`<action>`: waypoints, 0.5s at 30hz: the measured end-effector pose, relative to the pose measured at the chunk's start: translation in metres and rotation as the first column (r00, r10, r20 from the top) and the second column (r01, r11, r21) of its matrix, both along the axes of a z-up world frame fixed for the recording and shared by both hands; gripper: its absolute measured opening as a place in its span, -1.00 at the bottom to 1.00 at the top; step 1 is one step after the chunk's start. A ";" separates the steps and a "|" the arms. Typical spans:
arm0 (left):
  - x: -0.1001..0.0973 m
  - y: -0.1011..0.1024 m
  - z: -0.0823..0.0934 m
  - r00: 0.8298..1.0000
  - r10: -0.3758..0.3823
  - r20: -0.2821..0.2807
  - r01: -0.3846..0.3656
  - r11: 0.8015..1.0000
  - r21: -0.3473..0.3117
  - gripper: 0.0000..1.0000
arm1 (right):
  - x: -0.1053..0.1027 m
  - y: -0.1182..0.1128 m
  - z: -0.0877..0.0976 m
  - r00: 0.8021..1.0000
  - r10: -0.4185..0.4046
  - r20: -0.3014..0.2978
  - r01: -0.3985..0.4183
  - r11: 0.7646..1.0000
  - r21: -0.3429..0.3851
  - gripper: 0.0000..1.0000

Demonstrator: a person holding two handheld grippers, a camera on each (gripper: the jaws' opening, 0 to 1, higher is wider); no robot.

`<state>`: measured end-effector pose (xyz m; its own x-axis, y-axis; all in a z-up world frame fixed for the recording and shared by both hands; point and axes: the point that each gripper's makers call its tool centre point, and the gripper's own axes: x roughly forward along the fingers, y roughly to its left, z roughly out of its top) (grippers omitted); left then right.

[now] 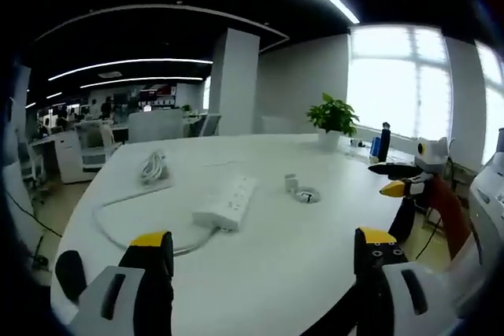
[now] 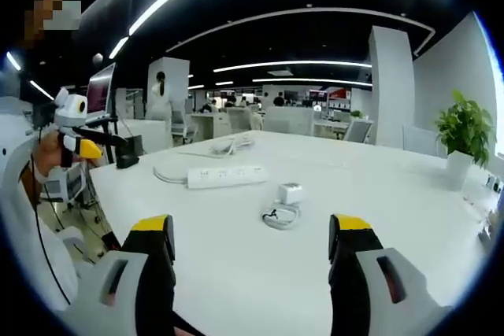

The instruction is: Straighten the power strip on the desk, plug the charger into it

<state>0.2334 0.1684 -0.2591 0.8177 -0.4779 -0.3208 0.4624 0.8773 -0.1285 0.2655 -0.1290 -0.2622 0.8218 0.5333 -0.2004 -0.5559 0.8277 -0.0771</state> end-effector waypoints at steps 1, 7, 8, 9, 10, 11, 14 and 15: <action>0.002 0.001 0.000 1.000 0.001 -0.001 -0.001 1.000 0.002 0.90 | 0.003 0.000 0.001 1.000 -0.002 0.002 0.002 1.000 0.002 0.57; 0.015 -0.003 0.005 1.000 0.003 0.005 -0.003 0.999 -0.035 0.90 | 0.015 0.002 -0.008 1.000 0.004 -0.031 -0.005 1.000 -0.016 0.54; 0.016 -0.003 0.006 1.000 0.002 0.008 -0.002 0.999 -0.039 0.90 | 0.017 0.003 -0.008 0.999 0.007 -0.036 -0.008 1.000 -0.019 0.54; 0.017 -0.004 0.007 1.000 0.000 0.010 0.000 0.999 -0.044 0.91 | 0.017 0.003 -0.009 0.999 0.009 -0.036 -0.010 1.000 -0.022 0.54; 0.017 -0.004 0.008 1.000 0.001 0.013 0.000 0.999 -0.051 0.90 | 0.018 0.004 -0.008 0.999 0.012 -0.035 -0.013 1.000 -0.028 0.54; 0.018 -0.004 0.008 1.000 0.003 0.015 -0.002 0.998 -0.055 0.90 | 0.019 0.004 -0.008 0.999 0.012 -0.035 -0.013 0.999 -0.030 0.55; 0.020 -0.001 0.008 1.000 0.018 0.008 -0.017 0.997 -0.072 0.92 | 0.021 0.005 -0.008 0.999 0.013 -0.036 -0.015 0.999 -0.037 0.54; 0.020 0.000 0.011 1.000 0.017 0.012 -0.016 0.996 -0.091 0.92 | 0.022 0.005 -0.007 0.999 0.013 -0.035 -0.014 0.999 -0.037 0.54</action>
